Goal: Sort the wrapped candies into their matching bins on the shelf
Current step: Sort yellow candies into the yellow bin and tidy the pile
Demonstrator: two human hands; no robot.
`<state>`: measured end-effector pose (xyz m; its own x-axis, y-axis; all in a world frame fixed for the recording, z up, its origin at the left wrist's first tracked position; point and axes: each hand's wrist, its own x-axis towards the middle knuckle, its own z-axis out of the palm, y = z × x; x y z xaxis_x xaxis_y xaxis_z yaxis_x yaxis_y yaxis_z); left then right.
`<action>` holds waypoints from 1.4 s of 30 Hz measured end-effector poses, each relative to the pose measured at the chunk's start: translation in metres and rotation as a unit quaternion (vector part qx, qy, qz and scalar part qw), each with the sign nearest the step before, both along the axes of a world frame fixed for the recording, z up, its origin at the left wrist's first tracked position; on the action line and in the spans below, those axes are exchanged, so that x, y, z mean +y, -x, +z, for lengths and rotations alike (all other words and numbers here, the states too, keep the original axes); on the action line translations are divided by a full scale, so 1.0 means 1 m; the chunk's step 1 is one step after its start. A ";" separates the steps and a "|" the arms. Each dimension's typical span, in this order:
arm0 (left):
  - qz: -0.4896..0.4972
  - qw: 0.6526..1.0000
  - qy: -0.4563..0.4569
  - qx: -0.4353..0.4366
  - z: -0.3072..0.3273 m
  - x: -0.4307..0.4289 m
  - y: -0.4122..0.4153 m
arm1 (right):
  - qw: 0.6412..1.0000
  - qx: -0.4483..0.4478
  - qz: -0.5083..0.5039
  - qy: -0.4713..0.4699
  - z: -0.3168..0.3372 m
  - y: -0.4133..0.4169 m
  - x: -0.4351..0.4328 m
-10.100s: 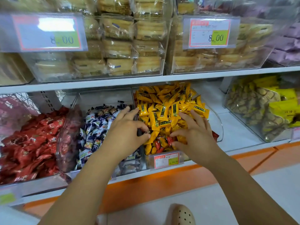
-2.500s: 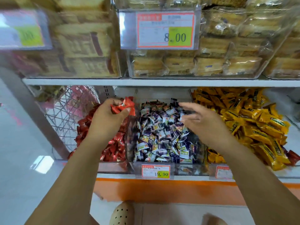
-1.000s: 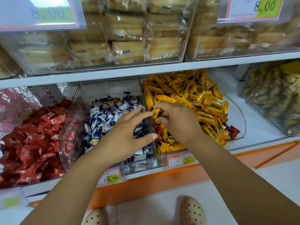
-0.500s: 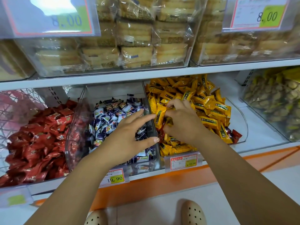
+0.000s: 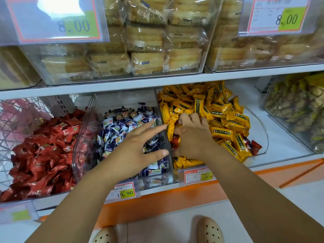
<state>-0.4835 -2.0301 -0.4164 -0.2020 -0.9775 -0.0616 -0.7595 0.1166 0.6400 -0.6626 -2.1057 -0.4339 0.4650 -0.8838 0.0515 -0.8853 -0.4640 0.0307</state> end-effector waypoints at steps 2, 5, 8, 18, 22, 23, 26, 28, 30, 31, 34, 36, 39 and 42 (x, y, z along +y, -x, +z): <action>-0.001 1.000 0.003 0.001 0.000 0.000 0.000 | 1.000 -0.009 -0.003 0.023 -0.004 -0.004 0.001; 0.007 1.000 0.005 -0.004 0.000 -0.001 -0.001 | 0.999 -0.028 0.006 0.036 -0.007 -0.003 0.001; 0.019 1.000 0.018 0.007 0.002 -0.002 -0.001 | 0.997 -0.078 0.010 0.013 -0.005 0.005 -0.001; 0.061 0.990 0.123 0.017 0.002 -0.010 0.015 | 0.953 -0.285 0.022 -0.104 0.018 0.031 -0.006; 0.077 0.979 0.191 0.004 0.000 -0.015 0.026 | 0.954 -0.284 0.021 -0.092 0.030 0.037 0.000; 0.080 0.976 0.203 0.008 0.001 -0.015 0.030 | 0.957 -0.278 0.024 -0.081 0.032 0.036 0.003; 0.083 0.976 0.201 0.028 0.005 -0.016 0.039 | 0.946 -0.311 0.039 -0.084 0.037 0.032 0.008; 0.086 0.977 0.183 0.068 0.007 -0.016 0.044 | 0.943 -0.313 0.038 -0.103 0.040 0.031 0.011; 0.100 0.973 0.172 0.113 0.006 -0.017 0.045 | 0.942 -0.311 0.035 -0.121 0.043 0.031 0.013; 0.106 0.971 0.172 0.127 0.006 -0.018 0.045 | 0.939 -0.318 0.033 -0.127 0.043 0.031 0.014; 0.110 0.970 0.172 0.132 0.006 -0.019 0.045 | 0.925 -0.349 0.012 -0.150 0.044 0.031 0.017; 0.114 0.970 0.164 0.138 0.006 -0.020 0.044 | 0.909 -0.378 -0.006 -0.175 0.044 0.032 0.019; 0.118 0.966 0.149 0.174 0.006 -0.021 0.042 | 0.878 -0.430 -0.033 -0.209 0.045 0.033 0.020; 0.129 0.959 0.140 0.211 0.008 -0.020 0.041 | 0.852 -0.468 -0.031 -0.234 0.048 0.033 0.020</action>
<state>-0.5244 -2.0501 -0.4080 0.1002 -0.9644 0.2449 -0.4675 0.1716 0.8672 -0.6959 -2.0855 -0.3861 0.3652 -0.9309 0.0086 -0.4436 -0.1822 -0.8775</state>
